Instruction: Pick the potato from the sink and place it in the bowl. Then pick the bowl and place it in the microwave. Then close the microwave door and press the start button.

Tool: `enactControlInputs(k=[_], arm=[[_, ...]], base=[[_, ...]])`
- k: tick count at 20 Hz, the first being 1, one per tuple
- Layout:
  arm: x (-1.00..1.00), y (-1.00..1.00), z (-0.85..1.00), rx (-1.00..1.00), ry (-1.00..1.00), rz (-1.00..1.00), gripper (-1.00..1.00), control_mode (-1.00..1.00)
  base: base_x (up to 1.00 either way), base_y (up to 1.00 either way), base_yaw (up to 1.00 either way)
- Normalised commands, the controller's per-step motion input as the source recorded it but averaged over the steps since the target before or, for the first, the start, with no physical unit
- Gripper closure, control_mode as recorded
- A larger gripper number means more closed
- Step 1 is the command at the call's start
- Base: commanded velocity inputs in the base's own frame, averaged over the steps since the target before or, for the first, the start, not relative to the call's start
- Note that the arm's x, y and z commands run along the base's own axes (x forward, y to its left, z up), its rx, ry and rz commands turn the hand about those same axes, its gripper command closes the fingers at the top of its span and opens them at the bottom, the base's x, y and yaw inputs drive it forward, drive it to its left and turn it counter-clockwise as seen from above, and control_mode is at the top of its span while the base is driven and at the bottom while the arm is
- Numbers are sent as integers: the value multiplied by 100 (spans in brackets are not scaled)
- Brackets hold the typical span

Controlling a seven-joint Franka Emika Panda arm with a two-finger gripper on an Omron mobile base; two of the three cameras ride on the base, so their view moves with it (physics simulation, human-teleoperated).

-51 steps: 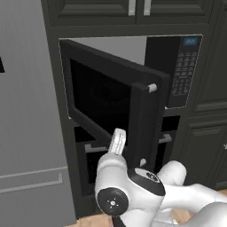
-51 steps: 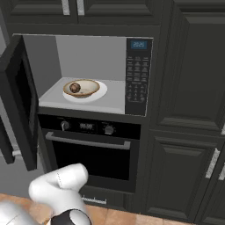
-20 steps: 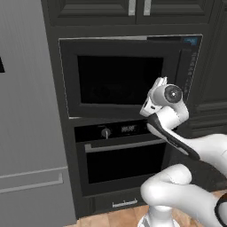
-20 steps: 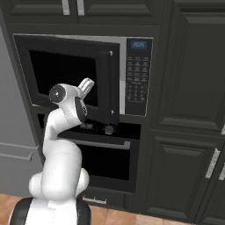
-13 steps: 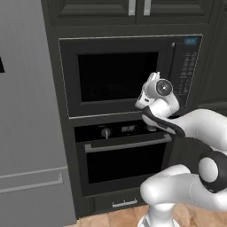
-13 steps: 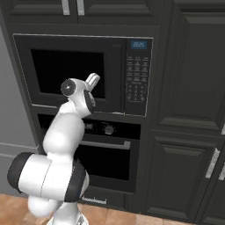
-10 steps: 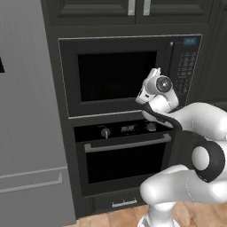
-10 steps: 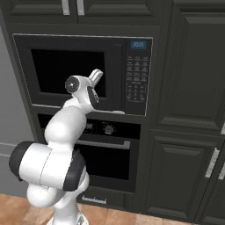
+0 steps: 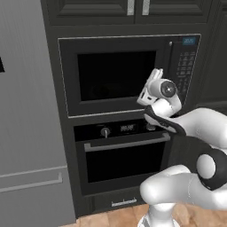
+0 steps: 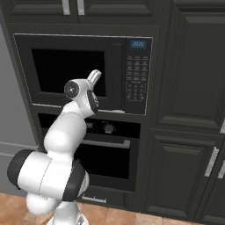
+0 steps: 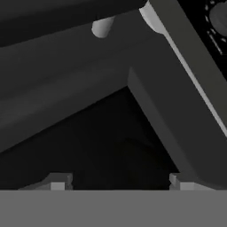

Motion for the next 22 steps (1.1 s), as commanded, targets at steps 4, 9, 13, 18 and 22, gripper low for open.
enactControlInputs(k=[4,9,13,18,22], arm=[[-100,5,20,9,0,0,-100,-100],[-64,11,18,7,4,0,-100,-100],[-19,-5,19,21,28,-1,-100,-100],[-51,-39,34,50,35,-23,-100,-100],[-37,-58,-4,56,20,-34,-100,-100]], base=[[0,0,0],[0,0,0],[0,0,0],[0,0,0],[0,0,0]])
